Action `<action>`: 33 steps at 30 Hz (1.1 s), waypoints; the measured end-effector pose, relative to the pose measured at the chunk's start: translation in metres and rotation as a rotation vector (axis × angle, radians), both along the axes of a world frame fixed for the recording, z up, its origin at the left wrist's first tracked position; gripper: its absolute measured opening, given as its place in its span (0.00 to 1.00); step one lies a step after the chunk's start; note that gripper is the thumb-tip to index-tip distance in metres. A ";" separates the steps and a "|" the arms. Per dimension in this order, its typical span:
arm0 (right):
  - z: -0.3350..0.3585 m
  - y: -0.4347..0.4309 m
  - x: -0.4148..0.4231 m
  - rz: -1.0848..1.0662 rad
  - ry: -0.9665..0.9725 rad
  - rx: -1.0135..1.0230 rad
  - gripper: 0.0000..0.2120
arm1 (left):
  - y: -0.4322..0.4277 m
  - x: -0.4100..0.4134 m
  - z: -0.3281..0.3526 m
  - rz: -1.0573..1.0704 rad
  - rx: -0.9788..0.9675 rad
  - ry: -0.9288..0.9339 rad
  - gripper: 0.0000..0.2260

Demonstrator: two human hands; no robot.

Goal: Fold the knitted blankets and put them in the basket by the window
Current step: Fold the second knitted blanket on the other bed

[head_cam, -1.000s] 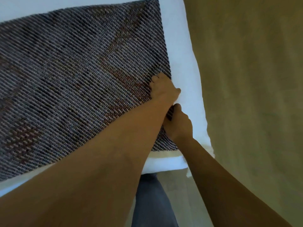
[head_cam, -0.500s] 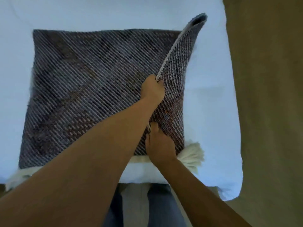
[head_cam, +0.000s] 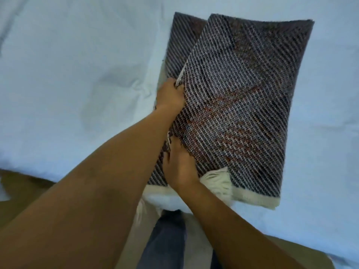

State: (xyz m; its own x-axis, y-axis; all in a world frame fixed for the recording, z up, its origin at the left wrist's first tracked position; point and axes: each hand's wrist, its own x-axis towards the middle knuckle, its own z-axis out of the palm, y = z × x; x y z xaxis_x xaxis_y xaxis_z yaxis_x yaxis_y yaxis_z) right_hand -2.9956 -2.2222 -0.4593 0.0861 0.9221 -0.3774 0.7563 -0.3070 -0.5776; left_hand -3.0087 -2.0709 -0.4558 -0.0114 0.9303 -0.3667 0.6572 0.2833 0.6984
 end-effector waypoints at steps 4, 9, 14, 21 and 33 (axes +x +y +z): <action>-0.009 0.007 -0.042 0.003 -0.035 -0.039 0.19 | 0.005 -0.037 -0.014 0.057 -0.019 -0.035 0.10; -0.010 0.006 -0.057 0.032 0.028 -0.111 0.20 | 0.002 -0.057 -0.025 0.198 0.005 -0.055 0.07; -0.004 -0.001 -0.067 -0.047 0.082 -0.177 0.23 | -0.003 -0.073 -0.026 0.183 -0.080 -0.088 0.11; -0.003 -0.032 -0.072 -0.018 -0.060 -0.312 0.22 | -0.051 -0.096 -0.027 0.040 -0.189 -0.097 0.14; 0.013 -0.088 -0.079 0.185 0.129 -0.280 0.27 | -0.157 -0.136 -0.018 0.068 -0.191 0.045 0.20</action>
